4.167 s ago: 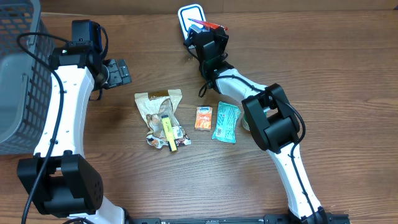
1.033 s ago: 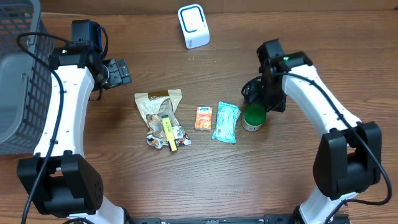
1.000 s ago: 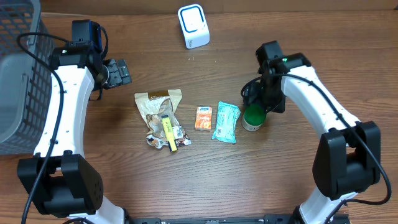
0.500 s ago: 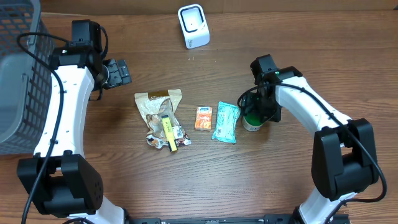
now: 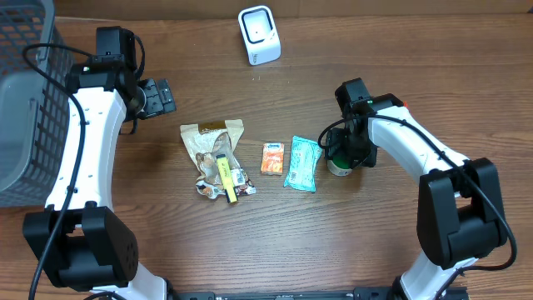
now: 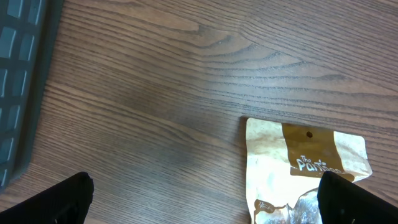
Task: Scan the item barcode
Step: 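Grasp the green-lidded jar with the right gripper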
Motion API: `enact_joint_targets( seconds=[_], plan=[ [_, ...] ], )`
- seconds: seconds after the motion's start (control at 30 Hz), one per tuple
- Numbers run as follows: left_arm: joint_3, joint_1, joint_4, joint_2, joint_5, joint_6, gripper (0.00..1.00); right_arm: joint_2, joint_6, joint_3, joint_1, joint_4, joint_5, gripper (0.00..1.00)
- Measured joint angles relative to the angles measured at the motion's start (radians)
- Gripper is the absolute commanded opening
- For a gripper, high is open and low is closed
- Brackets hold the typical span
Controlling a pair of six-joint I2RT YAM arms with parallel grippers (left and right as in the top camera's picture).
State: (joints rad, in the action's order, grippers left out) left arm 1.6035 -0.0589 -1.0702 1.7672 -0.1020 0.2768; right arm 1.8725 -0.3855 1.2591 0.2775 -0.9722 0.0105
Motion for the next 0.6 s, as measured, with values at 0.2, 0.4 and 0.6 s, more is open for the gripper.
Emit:
enact_joint_targets(
  seconds=[0.2, 0.4, 0.6],
  plan=[
    [0.000, 0.000, 0.000, 0.000, 0.000, 0.000, 1.00, 0.000, 0.000, 0.000, 0.000, 0.001, -0.005, 0.63],
    [0.000, 0.000, 0.000, 0.000, 0.000, 0.000, 1.00, 0.000, 0.000, 0.002, 0.000, -0.042, -0.012, 0.56],
    [0.000, 0.000, 0.000, 0.000, 0.000, 0.000, 1.00, 0.000, 0.000, 0.029, -0.024, -0.150, 0.068, 0.52]
  ],
)
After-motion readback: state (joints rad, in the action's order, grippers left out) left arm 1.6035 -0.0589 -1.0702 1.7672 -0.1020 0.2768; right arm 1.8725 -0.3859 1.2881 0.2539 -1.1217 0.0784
